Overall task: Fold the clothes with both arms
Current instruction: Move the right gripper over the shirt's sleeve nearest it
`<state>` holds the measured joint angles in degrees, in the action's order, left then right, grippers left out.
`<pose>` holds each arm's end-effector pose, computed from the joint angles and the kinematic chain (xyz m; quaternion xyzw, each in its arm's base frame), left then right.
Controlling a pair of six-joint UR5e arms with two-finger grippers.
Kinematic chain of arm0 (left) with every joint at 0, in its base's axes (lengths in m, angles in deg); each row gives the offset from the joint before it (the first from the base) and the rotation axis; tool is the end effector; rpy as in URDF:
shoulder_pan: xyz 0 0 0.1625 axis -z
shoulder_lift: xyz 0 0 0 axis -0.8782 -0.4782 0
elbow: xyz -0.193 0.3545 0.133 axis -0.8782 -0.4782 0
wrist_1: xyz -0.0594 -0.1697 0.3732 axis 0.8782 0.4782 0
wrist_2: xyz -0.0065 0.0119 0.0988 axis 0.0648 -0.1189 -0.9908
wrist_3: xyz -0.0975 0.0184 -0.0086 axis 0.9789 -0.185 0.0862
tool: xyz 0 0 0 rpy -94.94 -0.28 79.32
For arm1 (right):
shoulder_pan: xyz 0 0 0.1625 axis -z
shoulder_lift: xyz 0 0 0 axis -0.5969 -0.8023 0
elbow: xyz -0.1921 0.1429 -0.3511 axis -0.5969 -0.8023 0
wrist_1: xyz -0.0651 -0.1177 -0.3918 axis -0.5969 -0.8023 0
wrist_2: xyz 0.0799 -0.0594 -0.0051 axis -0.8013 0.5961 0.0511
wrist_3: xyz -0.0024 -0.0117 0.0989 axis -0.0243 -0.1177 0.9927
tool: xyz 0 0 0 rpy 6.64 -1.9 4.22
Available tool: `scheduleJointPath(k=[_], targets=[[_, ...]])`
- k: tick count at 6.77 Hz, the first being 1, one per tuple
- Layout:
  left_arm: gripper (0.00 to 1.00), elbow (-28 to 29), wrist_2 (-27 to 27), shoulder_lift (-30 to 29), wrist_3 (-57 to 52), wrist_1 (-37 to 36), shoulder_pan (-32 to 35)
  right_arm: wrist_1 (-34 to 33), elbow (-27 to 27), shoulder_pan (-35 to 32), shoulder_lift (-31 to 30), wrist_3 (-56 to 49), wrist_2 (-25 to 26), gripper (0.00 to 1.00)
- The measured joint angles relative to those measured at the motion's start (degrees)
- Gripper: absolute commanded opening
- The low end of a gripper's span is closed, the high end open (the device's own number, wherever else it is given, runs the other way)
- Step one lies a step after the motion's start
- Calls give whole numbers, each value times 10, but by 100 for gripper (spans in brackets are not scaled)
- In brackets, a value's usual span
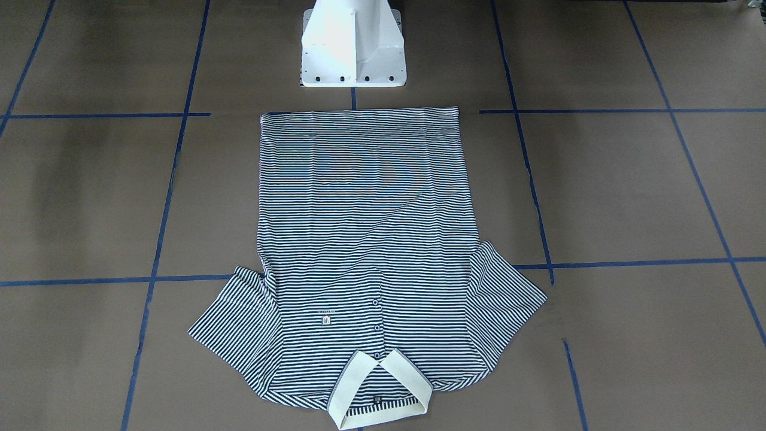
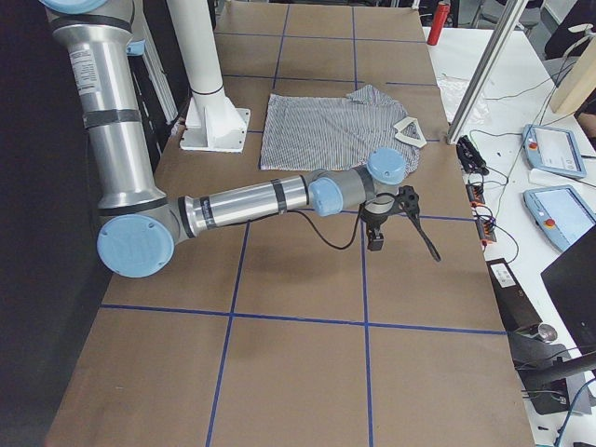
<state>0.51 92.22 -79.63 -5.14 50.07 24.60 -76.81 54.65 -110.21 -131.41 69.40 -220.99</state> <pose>-0.0273 -0.5746 0.5470 0.2374 0.3540 0.1185 0.8968 -0.1123 -0.5931 0.4893 0.0525 -0.4312 -0.0495 0.8993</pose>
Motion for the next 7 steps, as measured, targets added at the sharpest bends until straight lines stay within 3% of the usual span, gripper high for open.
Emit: scheduleJointPath(k=[2, 4, 5, 7], targets=[[100, -1, 3, -16, 30, 14, -23, 78, -90, 67, 101, 110, 25, 100], [100, -4, 4, -18, 33, 16, -32, 220, -183, 139, 164, 226, 118, 100], [100, -3, 4, -19, 34, 16, -33, 253, -232, 167, 201, 266, 146, 98], [100, -3, 5, -20, 55, 17, -34, 268, -270, 198, 230, 289, 183, 92]])
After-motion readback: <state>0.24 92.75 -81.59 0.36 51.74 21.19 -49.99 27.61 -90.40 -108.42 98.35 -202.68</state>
